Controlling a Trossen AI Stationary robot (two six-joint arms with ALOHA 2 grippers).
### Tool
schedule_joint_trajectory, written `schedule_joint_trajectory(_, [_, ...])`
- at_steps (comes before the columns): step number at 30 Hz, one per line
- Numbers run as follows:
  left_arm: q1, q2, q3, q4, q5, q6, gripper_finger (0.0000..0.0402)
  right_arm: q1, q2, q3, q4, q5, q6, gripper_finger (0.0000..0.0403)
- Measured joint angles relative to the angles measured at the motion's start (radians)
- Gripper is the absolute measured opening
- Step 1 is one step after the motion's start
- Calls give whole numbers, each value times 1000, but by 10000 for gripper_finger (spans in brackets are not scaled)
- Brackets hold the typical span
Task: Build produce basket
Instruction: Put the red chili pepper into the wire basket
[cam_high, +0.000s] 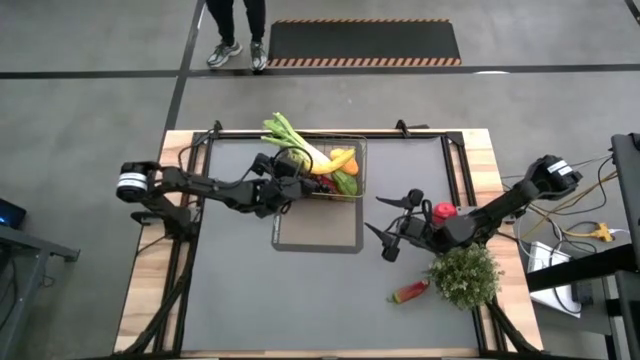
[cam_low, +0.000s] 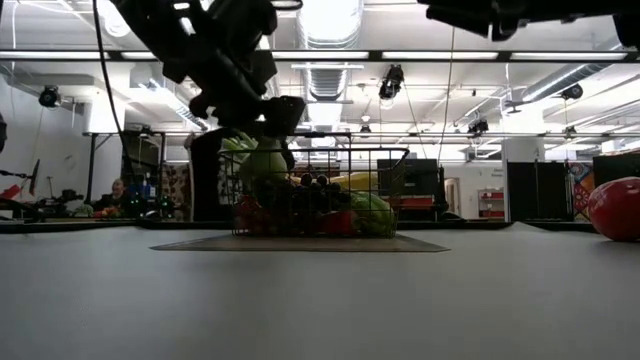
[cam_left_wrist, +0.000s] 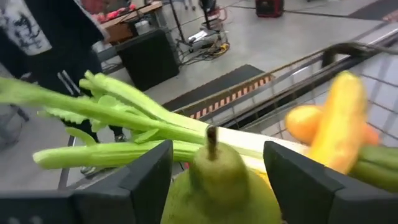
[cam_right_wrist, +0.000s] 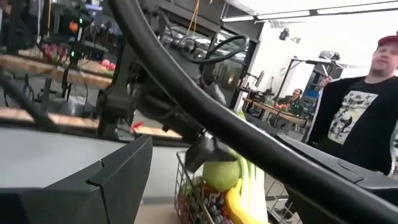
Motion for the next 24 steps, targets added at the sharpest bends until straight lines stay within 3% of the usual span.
schedule_joint_trajectory(4, [-51, -56, 0, 2, 1, 58, 235, 0, -20, 52, -18, -2, -55, 315])
schedule_joint_trajectory(8, [-123, -130, 0, 1, 0, 81, 235, -10, -29, 152, -159, -49, -124, 302])
schedule_joint_trajectory(19, [-419, -254, 0, 5, 1, 80, 235, -173, -12, 503, -847, -113, 31, 247])
schedule_joint_trajectory(24, [-514, -231, 0, 7, 1, 78, 235, -167, -10, 603, -1286, -258, 187, 226])
